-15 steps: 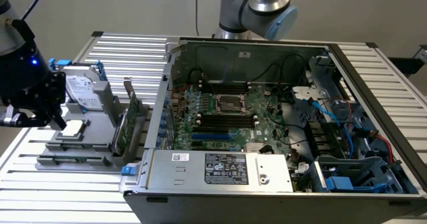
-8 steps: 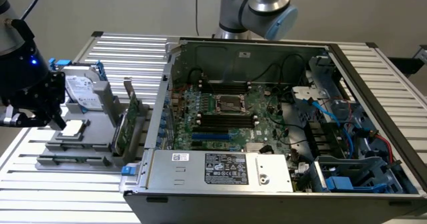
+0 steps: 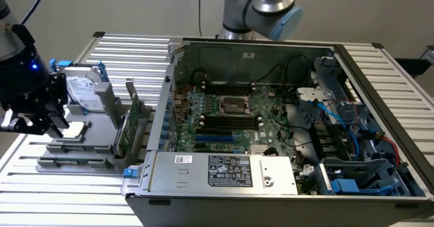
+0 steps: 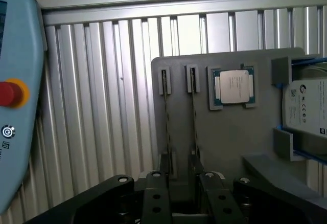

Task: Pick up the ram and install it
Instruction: 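Pick up the ram and move it above insertion slot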

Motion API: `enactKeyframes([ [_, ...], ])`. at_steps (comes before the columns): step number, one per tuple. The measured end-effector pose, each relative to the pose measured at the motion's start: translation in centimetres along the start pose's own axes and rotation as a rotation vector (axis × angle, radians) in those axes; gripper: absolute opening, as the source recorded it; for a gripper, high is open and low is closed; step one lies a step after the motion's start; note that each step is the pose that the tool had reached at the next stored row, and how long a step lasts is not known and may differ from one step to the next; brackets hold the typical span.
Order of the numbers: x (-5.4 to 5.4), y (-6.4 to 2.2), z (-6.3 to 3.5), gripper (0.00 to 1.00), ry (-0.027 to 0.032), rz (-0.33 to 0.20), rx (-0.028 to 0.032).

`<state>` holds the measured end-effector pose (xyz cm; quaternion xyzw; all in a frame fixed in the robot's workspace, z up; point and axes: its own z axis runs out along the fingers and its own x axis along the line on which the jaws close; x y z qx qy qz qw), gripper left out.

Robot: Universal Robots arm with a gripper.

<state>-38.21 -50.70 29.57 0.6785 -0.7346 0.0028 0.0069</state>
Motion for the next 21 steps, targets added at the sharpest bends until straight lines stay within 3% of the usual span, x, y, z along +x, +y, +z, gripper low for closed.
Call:
enactKeyframes([
  [12, 0.1, 0.89, 2.18, 0.30, 0.0001, -0.028, 0.0029],
  [21, 0.2, 0.97, 3.83, 0.30, -0.0001, -0.028, 0.0058],
])
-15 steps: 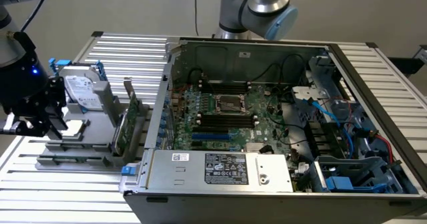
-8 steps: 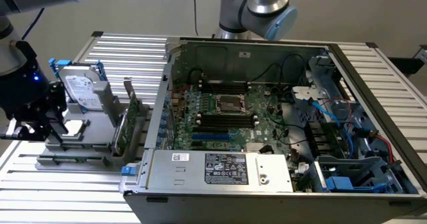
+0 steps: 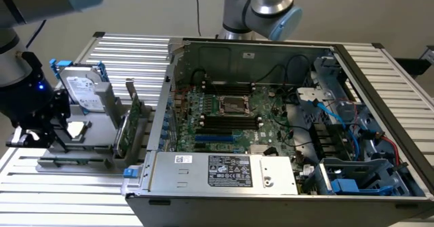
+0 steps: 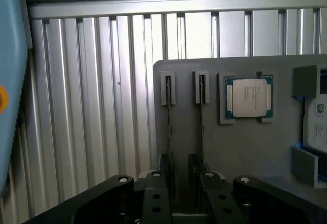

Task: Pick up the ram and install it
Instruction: 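Pick up the ram and move it above insertion slot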

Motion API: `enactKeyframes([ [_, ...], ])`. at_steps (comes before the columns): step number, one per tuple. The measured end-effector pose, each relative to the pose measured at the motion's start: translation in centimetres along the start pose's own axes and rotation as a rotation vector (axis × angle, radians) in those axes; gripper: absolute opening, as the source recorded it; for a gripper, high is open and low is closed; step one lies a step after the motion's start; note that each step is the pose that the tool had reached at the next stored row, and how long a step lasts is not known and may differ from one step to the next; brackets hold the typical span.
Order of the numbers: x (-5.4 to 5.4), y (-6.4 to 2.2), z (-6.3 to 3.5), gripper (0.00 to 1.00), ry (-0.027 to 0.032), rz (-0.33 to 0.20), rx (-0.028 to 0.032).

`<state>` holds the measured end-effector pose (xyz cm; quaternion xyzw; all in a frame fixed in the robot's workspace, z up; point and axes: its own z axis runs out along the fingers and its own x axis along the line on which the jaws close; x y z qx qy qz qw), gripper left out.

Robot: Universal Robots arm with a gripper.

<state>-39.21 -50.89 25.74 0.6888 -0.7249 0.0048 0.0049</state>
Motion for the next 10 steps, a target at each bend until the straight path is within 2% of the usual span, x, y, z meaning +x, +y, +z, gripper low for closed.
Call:
enactKeyframes([
  [10, 0.1, -0.01, 1.82, 0.30, 0.0000, -0.007, 0.0001],
])
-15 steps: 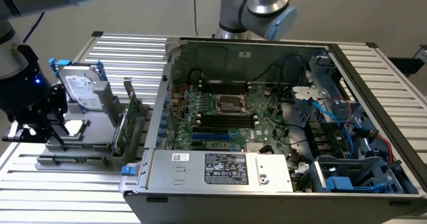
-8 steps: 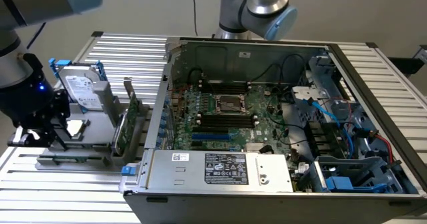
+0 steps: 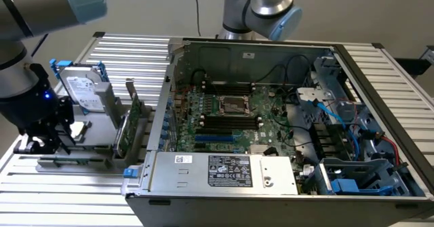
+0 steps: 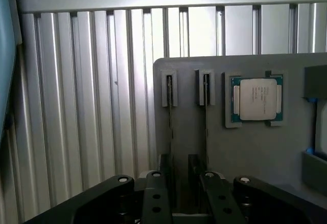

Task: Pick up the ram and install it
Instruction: 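Pick up the ram and move it above insertion slot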

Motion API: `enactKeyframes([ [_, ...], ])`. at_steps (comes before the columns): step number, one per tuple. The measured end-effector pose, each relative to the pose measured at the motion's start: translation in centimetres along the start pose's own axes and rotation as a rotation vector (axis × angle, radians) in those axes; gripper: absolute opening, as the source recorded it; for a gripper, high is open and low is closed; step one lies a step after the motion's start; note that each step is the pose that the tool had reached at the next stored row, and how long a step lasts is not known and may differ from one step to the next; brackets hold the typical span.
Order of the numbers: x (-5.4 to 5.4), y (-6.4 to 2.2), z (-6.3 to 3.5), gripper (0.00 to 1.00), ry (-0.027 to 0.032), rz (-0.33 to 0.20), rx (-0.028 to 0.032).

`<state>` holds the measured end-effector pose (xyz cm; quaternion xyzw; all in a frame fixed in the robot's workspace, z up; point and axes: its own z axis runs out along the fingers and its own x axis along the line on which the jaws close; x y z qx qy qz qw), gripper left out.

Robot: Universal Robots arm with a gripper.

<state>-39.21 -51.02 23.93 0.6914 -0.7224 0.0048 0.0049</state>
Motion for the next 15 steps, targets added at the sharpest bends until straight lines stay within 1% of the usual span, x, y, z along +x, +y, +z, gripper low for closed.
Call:
enactKeyframes([
  [7, 0.2, -0.01, 1.28, 0.30, 0.0000, -0.019, 0.0002],
  [15, 0.2, -0.01, 2.73, 0.30, 0.0000, -0.061, 0.0007],
])
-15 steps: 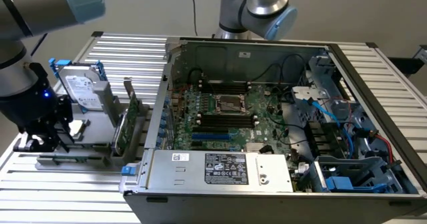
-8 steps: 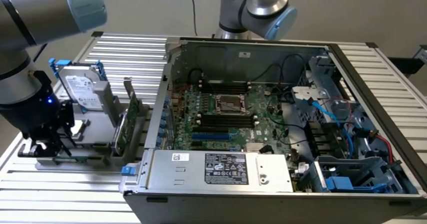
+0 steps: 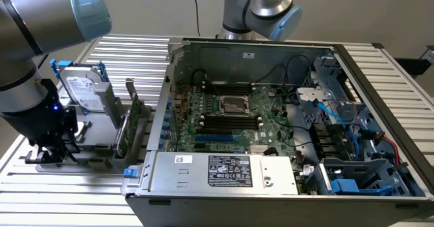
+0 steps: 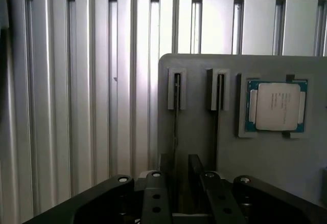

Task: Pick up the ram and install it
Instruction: 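Pick up the ram and move it above insertion slot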

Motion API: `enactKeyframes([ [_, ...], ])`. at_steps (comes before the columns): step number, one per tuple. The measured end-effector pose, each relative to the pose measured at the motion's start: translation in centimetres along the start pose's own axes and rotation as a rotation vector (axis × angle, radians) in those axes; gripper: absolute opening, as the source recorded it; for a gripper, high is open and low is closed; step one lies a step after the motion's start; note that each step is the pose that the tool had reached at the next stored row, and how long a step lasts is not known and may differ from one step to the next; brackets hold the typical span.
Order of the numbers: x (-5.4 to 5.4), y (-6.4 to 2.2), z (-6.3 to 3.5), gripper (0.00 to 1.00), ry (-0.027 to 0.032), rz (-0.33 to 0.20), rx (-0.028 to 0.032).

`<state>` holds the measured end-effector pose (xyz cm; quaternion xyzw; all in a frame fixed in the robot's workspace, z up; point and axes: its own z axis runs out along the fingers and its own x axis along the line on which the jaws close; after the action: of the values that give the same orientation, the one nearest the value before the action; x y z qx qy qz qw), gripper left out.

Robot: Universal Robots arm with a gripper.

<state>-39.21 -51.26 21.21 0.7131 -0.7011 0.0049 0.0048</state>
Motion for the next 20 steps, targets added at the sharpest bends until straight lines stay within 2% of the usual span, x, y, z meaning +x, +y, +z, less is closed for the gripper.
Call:
enactKeyframes([
  [9, 0.0, -0.02, 1.55, 0.30, 0.0000, -0.036, 0.0007],
  [20, 0.0, -0.56, 1.75, 0.30, 0.0000, -0.037, 0.0006],
])
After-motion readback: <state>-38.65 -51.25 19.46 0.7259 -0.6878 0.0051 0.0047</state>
